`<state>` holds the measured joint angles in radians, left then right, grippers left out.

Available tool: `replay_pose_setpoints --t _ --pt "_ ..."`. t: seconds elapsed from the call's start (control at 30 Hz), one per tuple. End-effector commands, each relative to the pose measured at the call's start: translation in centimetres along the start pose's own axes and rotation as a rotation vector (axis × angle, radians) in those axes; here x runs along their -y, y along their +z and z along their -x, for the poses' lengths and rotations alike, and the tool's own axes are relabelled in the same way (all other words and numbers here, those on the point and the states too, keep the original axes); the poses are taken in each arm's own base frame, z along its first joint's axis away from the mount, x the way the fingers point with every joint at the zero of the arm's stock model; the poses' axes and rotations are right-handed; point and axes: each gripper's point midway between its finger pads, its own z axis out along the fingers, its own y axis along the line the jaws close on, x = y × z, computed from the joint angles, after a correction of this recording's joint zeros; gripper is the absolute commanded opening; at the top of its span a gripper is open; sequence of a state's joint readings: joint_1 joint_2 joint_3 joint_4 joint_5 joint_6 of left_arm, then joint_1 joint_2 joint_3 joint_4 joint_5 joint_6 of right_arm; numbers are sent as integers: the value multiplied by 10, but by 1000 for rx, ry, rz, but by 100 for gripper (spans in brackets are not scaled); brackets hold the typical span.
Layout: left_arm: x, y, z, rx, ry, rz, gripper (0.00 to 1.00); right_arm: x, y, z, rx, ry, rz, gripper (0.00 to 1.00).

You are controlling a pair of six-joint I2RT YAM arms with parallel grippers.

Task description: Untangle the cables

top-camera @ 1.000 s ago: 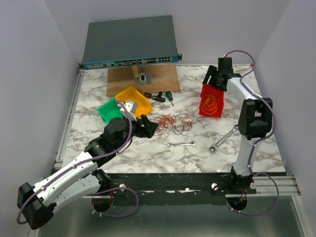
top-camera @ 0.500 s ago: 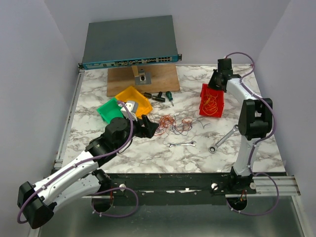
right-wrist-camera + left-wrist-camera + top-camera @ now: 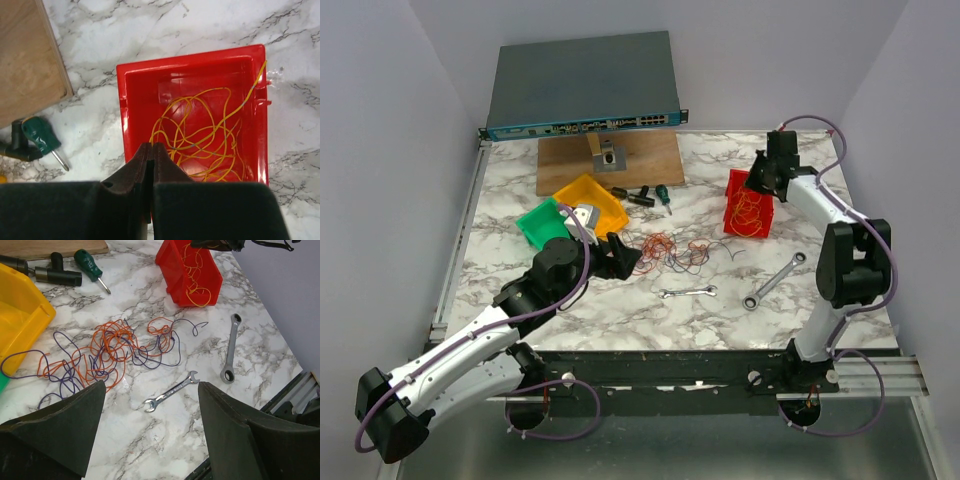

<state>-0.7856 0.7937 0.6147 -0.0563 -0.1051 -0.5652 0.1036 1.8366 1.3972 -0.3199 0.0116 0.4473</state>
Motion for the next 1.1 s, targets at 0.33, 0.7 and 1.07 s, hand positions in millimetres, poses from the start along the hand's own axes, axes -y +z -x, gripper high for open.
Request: replay_pose_setpoints --t 0.33,0.7,1.07 --pt "6 -1 8 7 -6 -9 77 -28 -6 -39 -56 67 193 1" --pt "2 -4 7 3 4 12 77 29 31 -43 -3 124 -64 1" --pt "8 7 -9 -121 49 -8 81 43 40 -36 -45 20 -156 31"
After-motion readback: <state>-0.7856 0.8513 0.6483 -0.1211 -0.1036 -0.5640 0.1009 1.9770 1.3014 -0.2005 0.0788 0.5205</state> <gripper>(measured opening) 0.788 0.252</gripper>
